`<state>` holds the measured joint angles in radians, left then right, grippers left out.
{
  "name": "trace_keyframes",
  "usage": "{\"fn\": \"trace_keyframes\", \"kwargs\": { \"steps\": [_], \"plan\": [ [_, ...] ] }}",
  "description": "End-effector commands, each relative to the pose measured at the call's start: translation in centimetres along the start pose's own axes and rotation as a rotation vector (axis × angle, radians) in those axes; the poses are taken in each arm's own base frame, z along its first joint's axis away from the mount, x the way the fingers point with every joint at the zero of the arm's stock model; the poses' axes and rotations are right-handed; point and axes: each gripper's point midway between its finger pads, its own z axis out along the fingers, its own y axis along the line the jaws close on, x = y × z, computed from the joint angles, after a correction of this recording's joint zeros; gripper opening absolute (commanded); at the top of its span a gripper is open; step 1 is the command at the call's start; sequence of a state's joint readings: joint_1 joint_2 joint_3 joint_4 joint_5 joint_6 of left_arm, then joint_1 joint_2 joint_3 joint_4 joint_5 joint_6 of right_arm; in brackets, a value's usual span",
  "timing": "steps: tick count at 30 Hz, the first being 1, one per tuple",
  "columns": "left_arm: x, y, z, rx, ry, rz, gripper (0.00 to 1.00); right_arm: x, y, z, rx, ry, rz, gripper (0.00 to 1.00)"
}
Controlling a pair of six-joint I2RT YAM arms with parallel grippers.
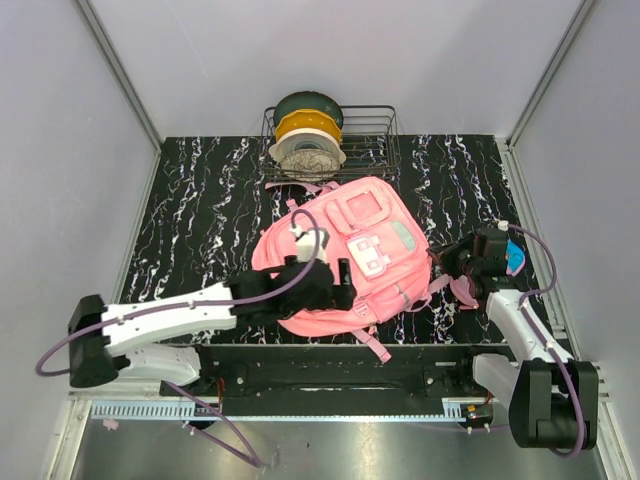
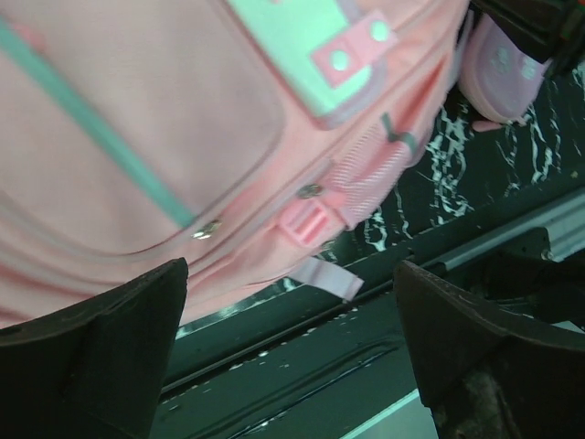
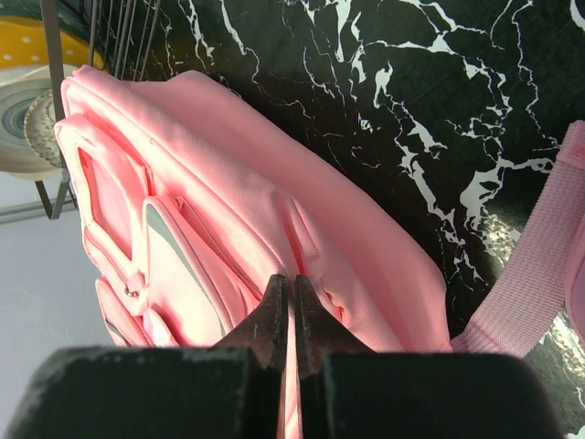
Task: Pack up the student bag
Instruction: Adjust the student bag at the center of the board, then unzip the student bag at the center of the board.
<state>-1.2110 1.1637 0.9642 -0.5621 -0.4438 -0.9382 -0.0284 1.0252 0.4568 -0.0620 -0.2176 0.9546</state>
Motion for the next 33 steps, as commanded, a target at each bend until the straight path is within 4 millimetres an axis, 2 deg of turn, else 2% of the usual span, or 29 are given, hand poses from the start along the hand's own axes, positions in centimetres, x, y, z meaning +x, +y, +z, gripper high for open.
{"fn": "trace_keyframes", "kwargs": {
  "steps": [1,3,6,14,18,23,28,33],
  "plan": [
    [-0.2,-6.0,1.1,0.167,0.021,0.003,0.99,-0.4,0.4,-0.8,0.019,-0.04,0.036,0.0],
    [1.3,-6.3,2.6,0.159,0.064,0.008,0.98,-0.3,0.4,-1.0,0.016,-0.043,0.03,0.0],
    [2.3,-8.0,3.9,0.196,0.105,0.005,0.97,0.4,0.4,-1.0,0.015,-0.033,0.013,0.0],
    [4.0,-12.4,6.0,0.267,0.211,-0.027,0.91,0.1,1.0,-1.5,-0.001,-0.046,-0.014,0.0],
    [5.1,-12.1,7.7,0.226,0.235,-0.063,0.87,-0.1,1.5,-1.8,-0.011,-0.054,-0.026,0.0],
    [6.7,-10.5,8.9,0.158,0.268,-0.091,0.77,-0.1,1.7,-2.0,-0.02,-0.056,-0.033,0.0],
    [7.2,-8.9,8.9,0.092,0.27,-0.082,0.76,0.0,1.7,-2.0,-0.028,-0.055,-0.032,0.0],
    [6.6,-7.0,8.6,-0.008,0.225,-0.052,0.75,0.0,1.7,-2.0,-0.031,-0.053,-0.033,0.0]
  ]
}}
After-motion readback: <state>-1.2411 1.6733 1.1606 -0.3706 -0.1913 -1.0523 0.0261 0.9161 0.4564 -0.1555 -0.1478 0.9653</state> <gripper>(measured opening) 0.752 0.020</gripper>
